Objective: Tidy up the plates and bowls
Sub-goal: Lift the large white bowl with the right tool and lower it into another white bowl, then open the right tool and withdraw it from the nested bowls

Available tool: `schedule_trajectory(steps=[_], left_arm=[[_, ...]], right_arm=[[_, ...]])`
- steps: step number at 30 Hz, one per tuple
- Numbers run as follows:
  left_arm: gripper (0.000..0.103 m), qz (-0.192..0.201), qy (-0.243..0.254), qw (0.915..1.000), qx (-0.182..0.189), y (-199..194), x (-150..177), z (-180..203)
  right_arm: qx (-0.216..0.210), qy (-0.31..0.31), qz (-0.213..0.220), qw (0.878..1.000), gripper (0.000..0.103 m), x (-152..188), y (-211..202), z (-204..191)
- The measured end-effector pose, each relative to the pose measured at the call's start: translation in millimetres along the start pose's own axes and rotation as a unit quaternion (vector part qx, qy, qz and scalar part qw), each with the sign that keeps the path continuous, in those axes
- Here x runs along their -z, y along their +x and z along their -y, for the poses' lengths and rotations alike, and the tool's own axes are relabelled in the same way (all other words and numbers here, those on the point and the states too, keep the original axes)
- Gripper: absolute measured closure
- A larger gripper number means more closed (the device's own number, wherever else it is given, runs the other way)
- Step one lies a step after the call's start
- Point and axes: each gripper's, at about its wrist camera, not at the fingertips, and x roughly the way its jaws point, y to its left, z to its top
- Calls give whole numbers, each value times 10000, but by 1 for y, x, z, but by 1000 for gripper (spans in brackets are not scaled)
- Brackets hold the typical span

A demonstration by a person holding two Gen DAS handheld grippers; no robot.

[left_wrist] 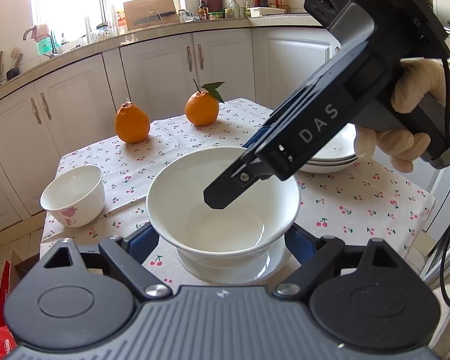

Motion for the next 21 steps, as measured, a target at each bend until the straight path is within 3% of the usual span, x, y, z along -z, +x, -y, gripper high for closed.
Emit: schedule_trajectory(steps=[21], left_arm=[[12, -196, -215, 9993, 248, 12, 10, -1]], right_arm=[[215, -86, -201, 9995, 38, 9, 14, 0]])
